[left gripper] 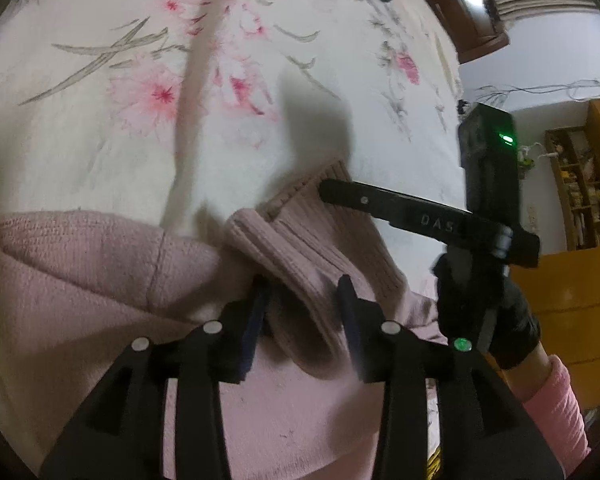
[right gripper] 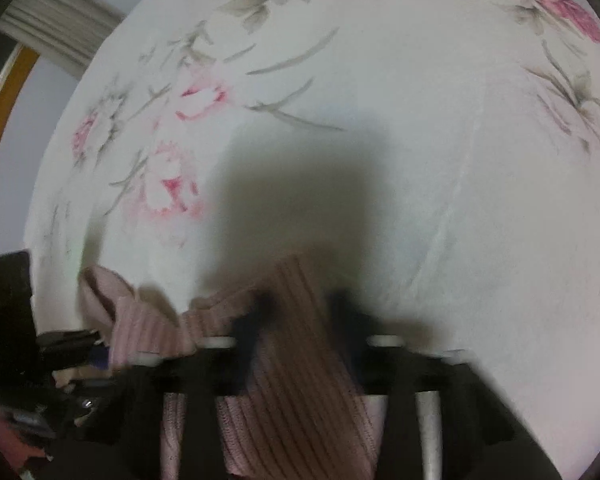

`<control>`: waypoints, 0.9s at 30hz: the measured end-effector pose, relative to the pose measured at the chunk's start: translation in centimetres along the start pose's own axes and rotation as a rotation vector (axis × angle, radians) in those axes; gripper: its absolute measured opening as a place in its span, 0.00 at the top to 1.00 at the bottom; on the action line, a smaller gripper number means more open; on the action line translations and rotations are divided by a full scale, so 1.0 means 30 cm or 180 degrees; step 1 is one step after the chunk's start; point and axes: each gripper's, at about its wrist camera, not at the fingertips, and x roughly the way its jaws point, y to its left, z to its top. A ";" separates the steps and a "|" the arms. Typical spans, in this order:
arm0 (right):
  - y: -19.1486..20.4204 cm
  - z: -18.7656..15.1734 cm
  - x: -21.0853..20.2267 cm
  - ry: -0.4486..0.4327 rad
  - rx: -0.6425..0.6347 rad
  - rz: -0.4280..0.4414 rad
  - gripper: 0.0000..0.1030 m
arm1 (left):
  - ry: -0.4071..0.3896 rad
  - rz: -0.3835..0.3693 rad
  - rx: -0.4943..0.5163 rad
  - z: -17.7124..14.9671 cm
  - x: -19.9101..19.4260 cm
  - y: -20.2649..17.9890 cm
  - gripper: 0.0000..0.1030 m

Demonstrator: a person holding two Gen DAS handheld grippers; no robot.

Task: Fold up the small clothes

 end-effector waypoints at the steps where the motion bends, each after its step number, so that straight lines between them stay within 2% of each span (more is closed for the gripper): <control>1: -0.001 -0.007 -0.010 -0.0038 0.0019 0.0046 0.88 | -0.0006 -0.0009 -0.0025 0.001 0.002 0.001 0.67; 3: 0.008 -0.026 -0.039 -0.0145 -0.0057 0.0058 0.89 | -0.0033 -0.0009 -0.0021 0.001 -0.003 -0.008 0.71; 4: 0.012 -0.036 -0.062 -0.0211 -0.0078 0.0085 0.89 | -0.0056 -0.0032 0.0042 -0.003 -0.013 -0.025 0.80; 5: 0.011 -0.057 -0.102 -0.0322 -0.0060 0.0183 0.89 | -0.0070 -0.0030 0.0112 -0.005 -0.024 -0.034 0.84; 11: 0.037 -0.272 -0.334 -0.0813 -0.0032 0.0595 0.90 | -0.0218 -0.0016 0.0712 -0.070 -0.114 -0.148 0.87; 15: 0.054 -0.444 -0.446 -0.0951 -0.0026 0.0735 0.90 | -0.0236 -0.0022 0.1110 -0.152 -0.167 -0.211 0.87; 20: 0.033 -0.635 -0.483 -0.0904 0.0104 0.0623 0.90 | -0.0040 0.0150 0.1423 -0.280 -0.188 -0.215 0.87; 25: 0.006 -0.767 -0.413 -0.0596 0.0108 0.0373 0.88 | 0.0365 0.0516 0.1606 -0.391 -0.144 -0.124 0.83; 27: 0.003 -0.801 -0.389 -0.0505 0.0139 0.0375 0.82 | 0.0456 0.0641 0.1585 -0.408 -0.138 -0.080 0.83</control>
